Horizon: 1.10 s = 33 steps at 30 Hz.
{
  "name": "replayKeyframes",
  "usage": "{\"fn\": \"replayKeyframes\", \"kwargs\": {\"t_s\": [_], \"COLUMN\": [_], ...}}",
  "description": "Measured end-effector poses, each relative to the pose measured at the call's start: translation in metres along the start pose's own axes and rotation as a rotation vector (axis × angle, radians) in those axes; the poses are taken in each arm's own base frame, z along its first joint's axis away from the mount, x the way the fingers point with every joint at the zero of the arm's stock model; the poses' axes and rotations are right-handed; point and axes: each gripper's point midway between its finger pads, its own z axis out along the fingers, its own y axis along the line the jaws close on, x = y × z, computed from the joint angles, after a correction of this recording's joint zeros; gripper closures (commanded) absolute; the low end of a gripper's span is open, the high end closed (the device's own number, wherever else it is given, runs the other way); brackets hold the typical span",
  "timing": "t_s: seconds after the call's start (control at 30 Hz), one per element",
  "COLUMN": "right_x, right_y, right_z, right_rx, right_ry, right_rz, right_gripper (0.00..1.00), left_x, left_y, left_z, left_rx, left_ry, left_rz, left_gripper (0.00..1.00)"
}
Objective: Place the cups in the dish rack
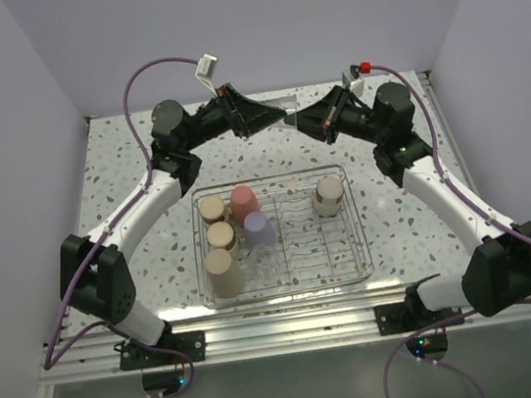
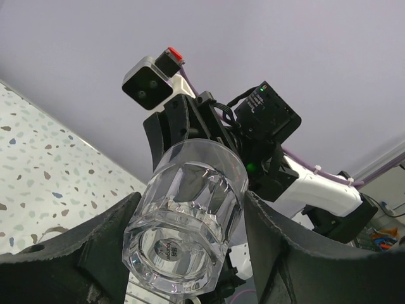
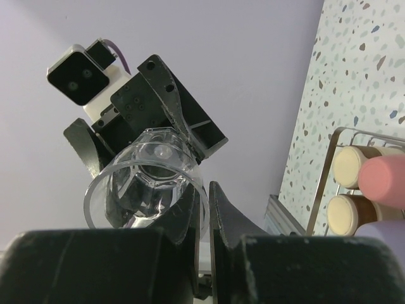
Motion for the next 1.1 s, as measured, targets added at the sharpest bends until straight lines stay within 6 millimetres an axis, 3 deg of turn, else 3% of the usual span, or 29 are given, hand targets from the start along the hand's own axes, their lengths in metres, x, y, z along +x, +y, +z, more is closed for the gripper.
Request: {"fn": "replayKeyframes", "kwargs": {"t_s": [0.1, 0.17, 0.2, 0.3, 0.37, 0.43, 0.47, 0.53, 0.57, 0.7, 0.8, 0.97, 1.1], "right_x": [0.0, 0.0, 0.0, 0.0, 0.0, 0.0, -0.001, -0.003, -0.005, -0.021, -0.026, -0.03, -0.052], "right_y": [0.0, 0.0, 0.0, -0.001, -0.002, -0.006, -0.008, -0.009, -0.011, -0.015, -0.022, -0.042, -0.042], "right_z": [0.0, 0.0, 0.0, -0.001, -0.001, -0.001, -0.002, -0.003, -0.004, -0.012, -0.017, -0.029, -0.054], "right_rx": [-0.001, -0.002, -0.002, 0.001, 0.008, 0.024, 0.037, 0.065, 0.086, 0.146, 0.182, 0.313, 0.495], "right_ry": [0.001, 0.002, 0.002, 0.002, 0.003, 0.002, 0.001, -0.001, -0.005, -0.056, -0.071, -0.083, -0.168], "right_rz": [0.0, 0.0, 0.0, 0.001, 0.002, 0.0, -0.003, -0.026, -0.037, -0.084, -0.098, -0.129, -0.257], "right_gripper": [1.0, 1.0, 1.0, 1.0, 1.0, 0.93, 0.82, 0.68, 0.55, 0.3, 0.24, 0.24, 0.23], "left_x": [0.0, 0.0, 0.0, 0.0, 0.001, 0.002, 0.002, 0.003, 0.001, -0.01, -0.009, 0.003, 0.006], "left_y": [-0.001, -0.002, -0.002, -0.001, 0.001, 0.003, 0.004, 0.006, 0.009, 0.024, 0.034, 0.052, 0.054], "left_z": [0.0, -0.001, -0.001, -0.001, -0.001, 0.0, 0.0, 0.002, 0.003, -0.002, -0.01, -0.02, -0.021], "left_rx": [-0.001, -0.001, -0.001, -0.004, -0.012, -0.031, -0.043, -0.076, -0.103, -0.209, -0.275, -0.368, -0.445], "left_ry": [0.001, 0.001, 0.001, 0.003, 0.008, 0.021, 0.029, 0.052, 0.053, 0.044, 0.052, 0.099, 0.159], "left_rz": [0.0, 0.0, 0.0, -0.003, -0.007, -0.012, -0.013, -0.007, 0.006, 0.069, 0.084, 0.082, 0.126], "left_gripper": [0.44, 0.62, 0.78, 1.0, 1.0, 1.0, 1.0, 1.0, 1.0, 1.0, 1.0, 1.0, 1.0]}}
